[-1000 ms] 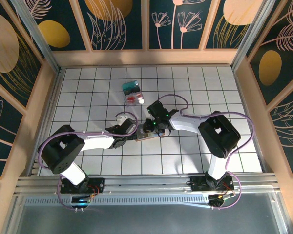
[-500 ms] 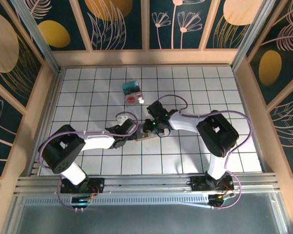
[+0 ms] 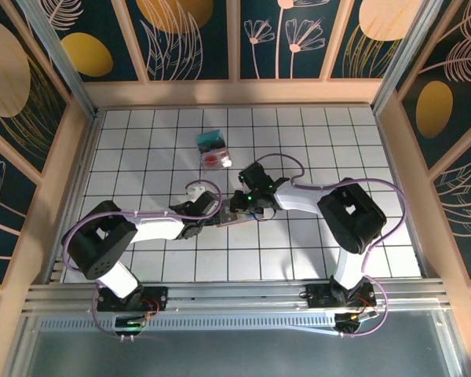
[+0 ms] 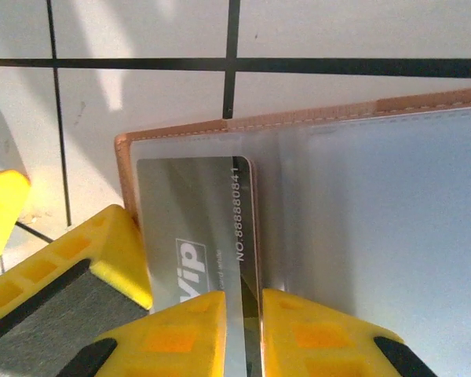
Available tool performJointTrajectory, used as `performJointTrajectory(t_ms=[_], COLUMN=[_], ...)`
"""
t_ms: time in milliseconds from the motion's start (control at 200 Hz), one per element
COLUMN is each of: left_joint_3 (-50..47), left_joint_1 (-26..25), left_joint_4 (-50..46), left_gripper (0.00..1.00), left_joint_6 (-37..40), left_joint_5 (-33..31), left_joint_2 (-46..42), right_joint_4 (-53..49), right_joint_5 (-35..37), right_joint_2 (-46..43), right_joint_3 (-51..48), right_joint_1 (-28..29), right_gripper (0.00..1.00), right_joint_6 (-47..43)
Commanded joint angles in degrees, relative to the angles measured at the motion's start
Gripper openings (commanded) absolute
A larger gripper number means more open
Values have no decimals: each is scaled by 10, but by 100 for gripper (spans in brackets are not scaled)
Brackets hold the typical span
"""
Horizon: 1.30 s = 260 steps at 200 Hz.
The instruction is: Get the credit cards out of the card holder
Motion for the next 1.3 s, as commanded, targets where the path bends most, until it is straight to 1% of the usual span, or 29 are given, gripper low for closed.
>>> performJointTrajectory(t_ms=[0,195,345,655,921,1296], left_joint_3=[-1,0,3,4,5,8], left_joint_1=[-1,-1,-1,-1,-1,-1], left_joint_4=[-34,-37,-39,-47,-53,-55], left_gripper=[99,99,99,99,99,99], left_joint_6=[-1,1,1,-3,-8,-8], left_joint_5=[5,5,5,2,1,0], left_joint_2=[16,15,12,15,17,21], right_joint_4=[58,117,149,187,240,237], right_joint_5=[-49,-100,-123,-140,-174,-165], right_joint_2=[-27,-31,-30,-36,-52,-66], right_joint_3=[-14,-40,-56,-83,-112,-126], right_joint_1=[-4,-18,-25,-35,-50,-59], right_gripper=[19,19,19,17,17,16], right_joint_6=[14,33,41,52,70,72])
